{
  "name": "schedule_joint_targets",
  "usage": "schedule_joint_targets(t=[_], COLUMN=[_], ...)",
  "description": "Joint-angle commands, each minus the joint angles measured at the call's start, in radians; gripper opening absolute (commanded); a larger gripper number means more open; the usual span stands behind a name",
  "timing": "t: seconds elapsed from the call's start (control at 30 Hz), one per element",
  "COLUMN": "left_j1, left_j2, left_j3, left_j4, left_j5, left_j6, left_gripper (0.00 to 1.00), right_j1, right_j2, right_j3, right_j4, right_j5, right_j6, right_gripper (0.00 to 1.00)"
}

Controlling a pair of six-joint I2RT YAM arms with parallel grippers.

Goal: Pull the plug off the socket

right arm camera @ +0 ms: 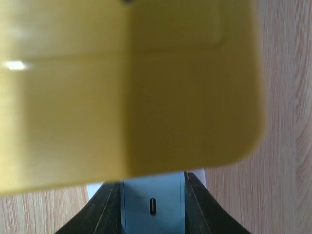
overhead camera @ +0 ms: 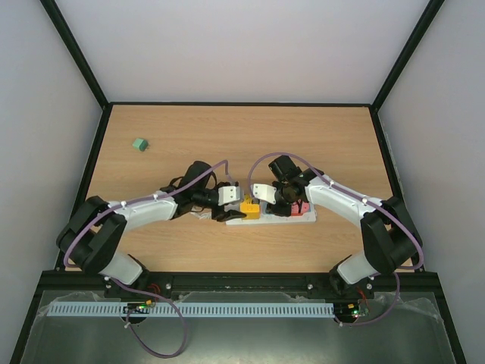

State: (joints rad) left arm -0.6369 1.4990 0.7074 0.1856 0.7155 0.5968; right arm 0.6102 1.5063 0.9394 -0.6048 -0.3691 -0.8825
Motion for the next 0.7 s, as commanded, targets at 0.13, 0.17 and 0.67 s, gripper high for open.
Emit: schedule_joint_targets(t=[0.13,0.17,0.67], left_j1=[0.030,0.040,0.234], left_j2=[-0.036,-0.039,-0.130], left_j3=[0.031,0.032,0.158], left_j4=[-0.007,-0.019,-0.372], left_j5=[0.082,0.084,0.050], left_j6=[0.040,0.045,0.122], left_gripper=[0.34,0.34,0.35], right_j1=[0.006,0.006,0.006], right_j2=[0.067,0.066,0.046], right_j3=[-0.072,-0.073,-0.009], right_j4=[-0.078,-0.079,-0.113], right_j5=[0.078,0.078,0.043], right_j6=[0.017,0.017,0.031], right_gripper=[0.02,0.02,0.37])
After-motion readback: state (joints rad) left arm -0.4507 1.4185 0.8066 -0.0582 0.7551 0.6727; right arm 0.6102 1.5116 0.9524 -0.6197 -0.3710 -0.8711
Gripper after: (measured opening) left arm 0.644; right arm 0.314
